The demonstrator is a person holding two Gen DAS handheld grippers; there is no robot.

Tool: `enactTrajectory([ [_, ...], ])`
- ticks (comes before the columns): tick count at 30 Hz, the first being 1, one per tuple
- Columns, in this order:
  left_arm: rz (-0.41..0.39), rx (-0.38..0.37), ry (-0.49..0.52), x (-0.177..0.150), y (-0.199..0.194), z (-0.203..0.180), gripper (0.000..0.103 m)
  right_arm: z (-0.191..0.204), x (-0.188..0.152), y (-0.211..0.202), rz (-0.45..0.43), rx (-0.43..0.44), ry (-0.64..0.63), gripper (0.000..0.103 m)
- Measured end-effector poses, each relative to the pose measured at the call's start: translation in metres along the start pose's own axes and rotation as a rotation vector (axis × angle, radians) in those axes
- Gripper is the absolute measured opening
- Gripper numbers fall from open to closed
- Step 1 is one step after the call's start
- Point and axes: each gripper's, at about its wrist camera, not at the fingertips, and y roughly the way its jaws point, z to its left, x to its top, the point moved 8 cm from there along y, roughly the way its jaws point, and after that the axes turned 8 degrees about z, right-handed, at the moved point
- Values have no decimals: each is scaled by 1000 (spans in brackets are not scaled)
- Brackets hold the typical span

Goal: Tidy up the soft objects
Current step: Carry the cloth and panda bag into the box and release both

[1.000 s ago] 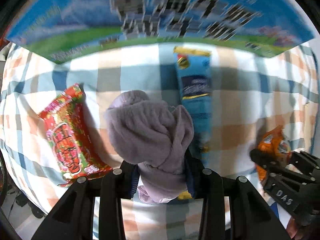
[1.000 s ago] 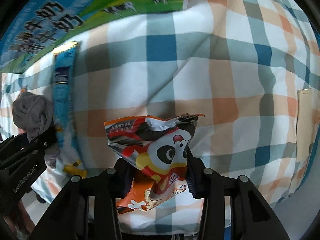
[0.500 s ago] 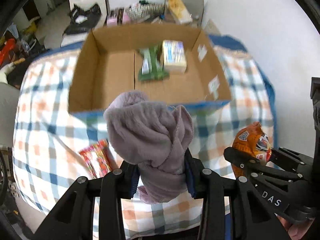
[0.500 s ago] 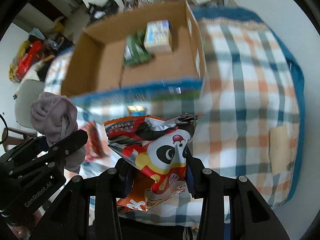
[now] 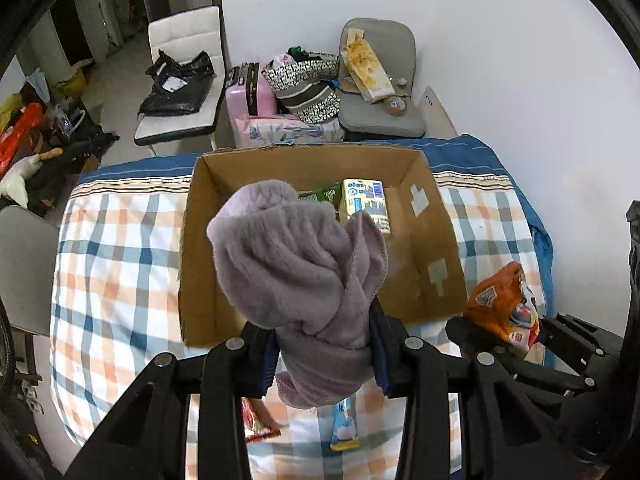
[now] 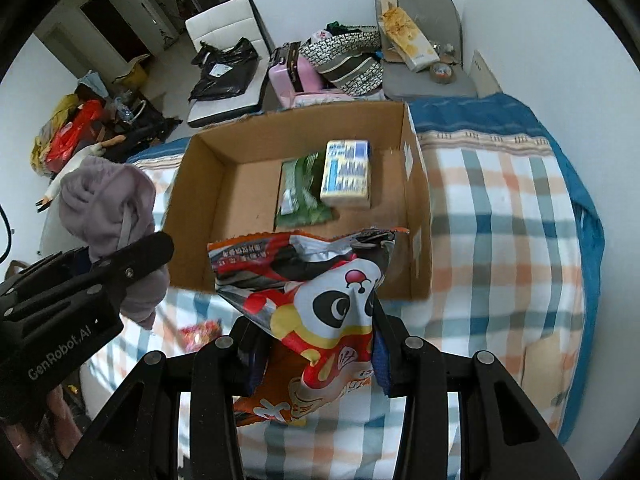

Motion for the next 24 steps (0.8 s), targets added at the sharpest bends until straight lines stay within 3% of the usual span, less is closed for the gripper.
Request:
enactTrajectory([
  [10, 140, -20, -75, 54, 73, 45, 35, -18, 58, 74, 75, -70, 45, 44],
  [24, 326, -29, -83, 101, 184, 76, 35, -49, 83, 184, 231, -148, 116, 45],
])
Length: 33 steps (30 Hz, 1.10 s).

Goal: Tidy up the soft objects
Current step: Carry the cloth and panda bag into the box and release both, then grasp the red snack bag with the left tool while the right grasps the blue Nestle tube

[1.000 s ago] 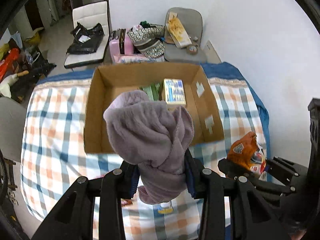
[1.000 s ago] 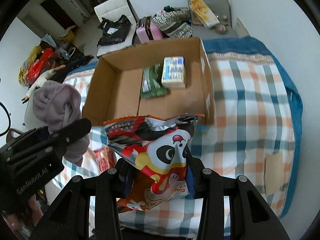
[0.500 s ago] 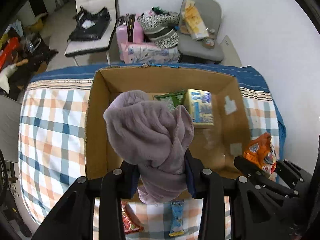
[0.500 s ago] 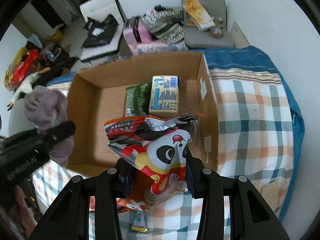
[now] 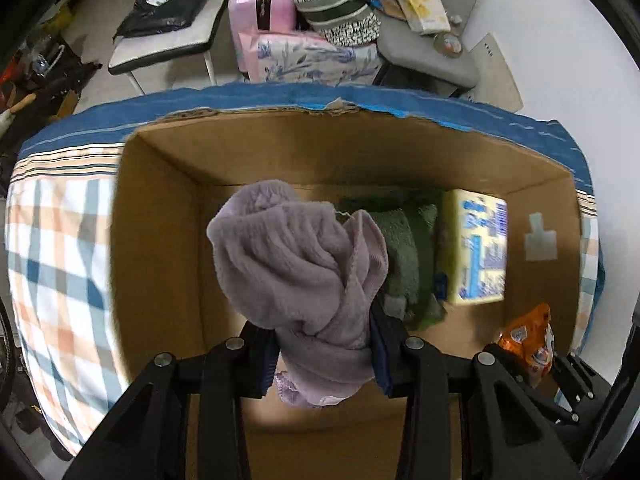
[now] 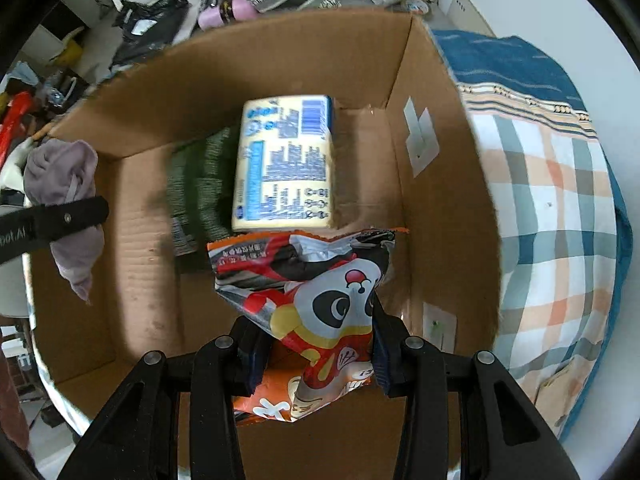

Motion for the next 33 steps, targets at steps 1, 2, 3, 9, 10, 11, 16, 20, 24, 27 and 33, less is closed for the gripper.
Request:
enactTrajectory([
  [1, 11, -1, -2, 4, 5, 1, 35, -1, 2, 5, 7, -3, 3, 45],
  [2, 21, -3, -3, 8, 10, 1, 36, -2, 4, 9, 13, -8, 5, 45],
  [3, 26, -5, -3, 11, 14, 2, 37, -3, 6, 14, 21, -15, 4, 45],
  [9, 79, 17, -6, 22, 32, 4, 37, -5, 10, 31, 66, -30, 2, 47],
  [10, 82, 22, -10, 23, 33, 5, 38, -4, 11, 33, 69, -33, 1, 47],
  [11, 84, 26, -13, 24, 34, 6, 38, -2, 12, 32, 65, -39, -4, 49],
  [16, 71, 10, -33, 26, 27, 9, 54, 8, 14, 24, 44, -34, -17, 64],
  [20, 35, 19, -33, 26, 13, 13, 69, 16, 12, 18, 29, -44, -31, 71],
  [24, 2, 26, -36, 18, -3, 18, 95, 21, 7, 9, 16, -42, -28, 82],
  [27, -38, 38, -33, 9, -15, 19, 95, 22, 0, -4, -19, -28, -9, 103],
  [33, -143, 42, -22, -31, -51, 11, 95, 19, -13, -27, -69, -16, -5, 103],
])
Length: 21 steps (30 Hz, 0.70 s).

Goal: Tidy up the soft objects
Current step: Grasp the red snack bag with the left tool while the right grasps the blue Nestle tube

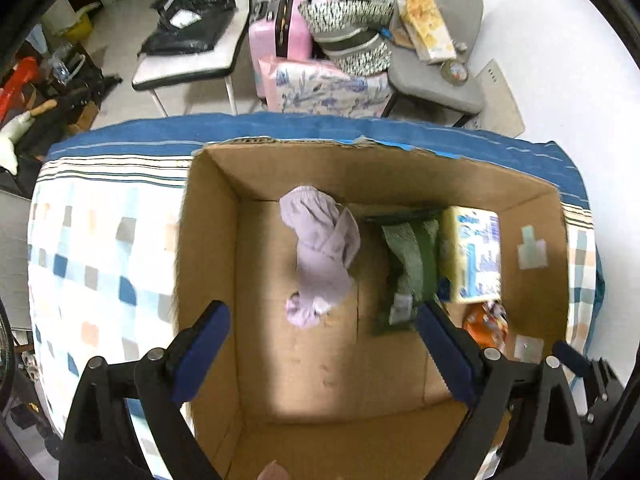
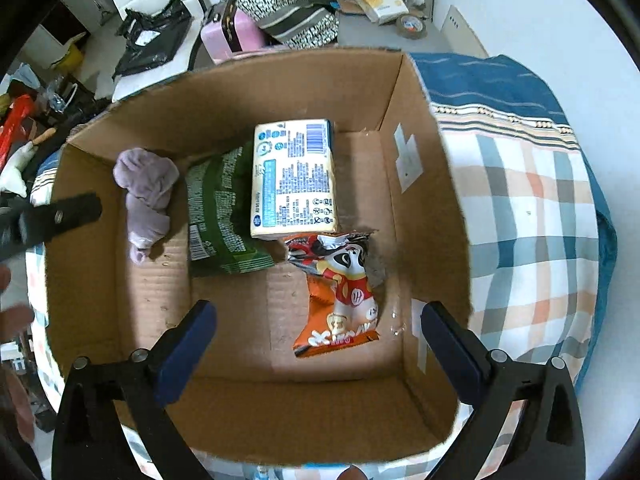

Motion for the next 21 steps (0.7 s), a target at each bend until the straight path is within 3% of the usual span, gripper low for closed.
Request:
enactTrajectory([
  [12, -239, 47, 12, -66, -96, -9, 95, -4, -40, -110, -216, 0, -33, 103],
  [16, -291, 28, 0, -89, -123, -8, 96, -3, -60, -143, -280, 2, -40, 103],
  [17, -296, 28, 0, -93, -126, -7, 103, -2, -66, -150, -291, 8, -41, 103],
  [21, -310, -2, -5, -116, -137, -5, 103, 0, -91, -170, -313, 31, -47, 103],
])
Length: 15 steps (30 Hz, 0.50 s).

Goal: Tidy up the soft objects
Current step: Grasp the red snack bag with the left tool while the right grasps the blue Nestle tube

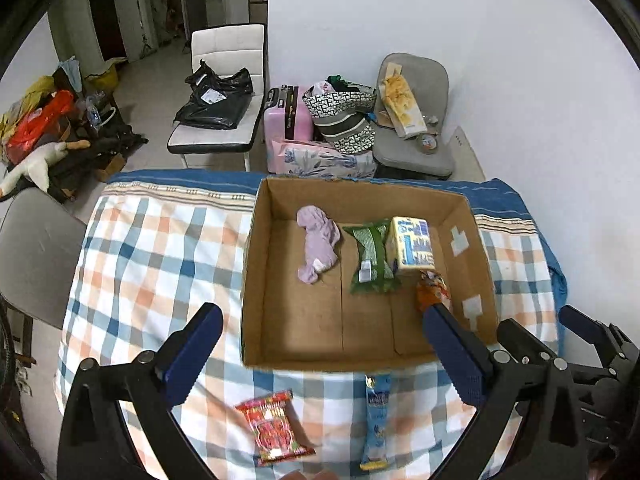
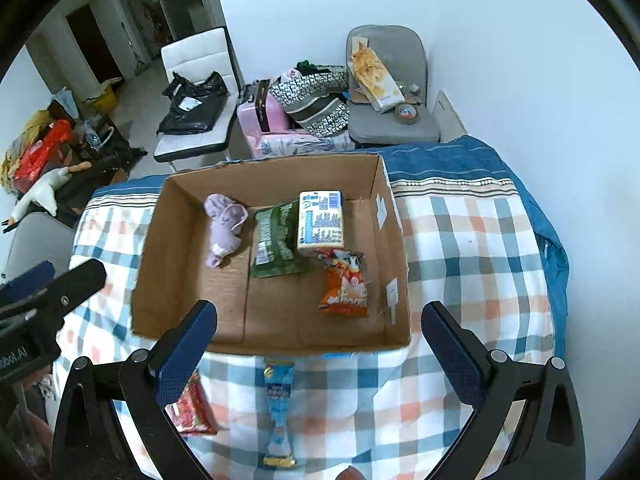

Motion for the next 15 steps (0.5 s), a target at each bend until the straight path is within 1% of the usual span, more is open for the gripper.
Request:
enactTrajectory([
  [2, -4, -2, -9, -11, -5, 5, 103, 3, -8, -7, -4, 7, 2, 103],
  [4, 10, -7, -23, -24, -5, 12, 103, 4, -17, -10, -4, 15, 8, 103],
  [6, 19, 4, -38, -37, -3, 19, 103, 6, -26, -8, 5, 22, 8, 103],
  [9, 66, 27, -50, -62, 9, 32, 103, 8, -45, 6, 46, 26, 0, 103],
  [11, 121, 60, -56, -82, 27, 45, 103, 11, -58, 19, 85, 27, -6, 103],
  [13, 180, 73, -66, -101, 47, 54, 103, 14, -73, 38, 132, 28, -13, 103],
  [15, 273, 75, -79, -124, 78, 63, 103, 17, -88, 59, 181, 33, -15, 103],
])
